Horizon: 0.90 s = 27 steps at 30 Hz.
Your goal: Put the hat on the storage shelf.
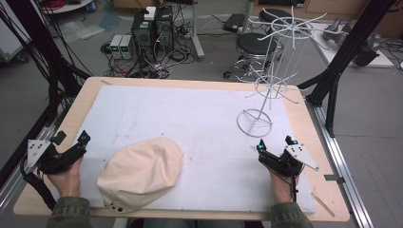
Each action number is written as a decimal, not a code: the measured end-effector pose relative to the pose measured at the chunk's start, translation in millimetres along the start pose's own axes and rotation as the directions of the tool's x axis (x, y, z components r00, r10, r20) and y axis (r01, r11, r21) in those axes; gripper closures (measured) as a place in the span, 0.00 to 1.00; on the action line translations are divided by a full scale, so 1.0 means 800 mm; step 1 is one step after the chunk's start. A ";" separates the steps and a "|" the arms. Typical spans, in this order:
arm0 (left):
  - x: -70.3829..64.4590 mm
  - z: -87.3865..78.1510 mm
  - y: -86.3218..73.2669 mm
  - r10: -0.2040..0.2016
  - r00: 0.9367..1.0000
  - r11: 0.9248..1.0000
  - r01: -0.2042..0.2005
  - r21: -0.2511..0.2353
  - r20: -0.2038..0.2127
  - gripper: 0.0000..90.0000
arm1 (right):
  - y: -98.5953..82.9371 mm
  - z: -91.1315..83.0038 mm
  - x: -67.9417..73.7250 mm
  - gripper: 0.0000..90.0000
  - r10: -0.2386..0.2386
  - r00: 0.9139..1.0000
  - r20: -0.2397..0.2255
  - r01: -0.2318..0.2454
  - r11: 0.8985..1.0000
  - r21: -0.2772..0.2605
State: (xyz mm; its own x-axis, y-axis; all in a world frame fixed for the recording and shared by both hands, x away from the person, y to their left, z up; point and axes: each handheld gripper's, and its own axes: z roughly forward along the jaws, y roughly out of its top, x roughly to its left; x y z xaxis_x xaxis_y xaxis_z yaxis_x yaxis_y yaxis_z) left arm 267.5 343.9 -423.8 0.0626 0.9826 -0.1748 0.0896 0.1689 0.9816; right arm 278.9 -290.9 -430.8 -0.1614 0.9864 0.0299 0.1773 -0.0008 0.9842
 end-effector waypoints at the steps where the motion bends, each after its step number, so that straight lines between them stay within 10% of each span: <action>1: 0.000 0.000 0.000 0.000 1.000 1.000 0.000 0.001 0.001 0.21 | 0.000 0.000 0.000 0.05 0.002 1.000 0.000 -0.002 1.000 -0.001; 27: -0.005 0.001 0.003 0.027 1.000 1.000 -0.027 0.000 0.016 0.21 | -0.001 0.001 -0.001 0.05 0.015 1.000 -0.011 -0.015 1.000 0.016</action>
State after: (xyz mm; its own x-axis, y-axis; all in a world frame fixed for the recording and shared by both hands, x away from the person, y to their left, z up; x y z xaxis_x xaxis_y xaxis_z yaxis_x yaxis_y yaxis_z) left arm 268.2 340.4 -421.0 0.0809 0.9854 -0.1499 0.0875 0.1427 0.9859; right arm 279.8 -291.4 -431.5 -0.1692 0.9845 0.0466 0.1947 -0.0129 0.9808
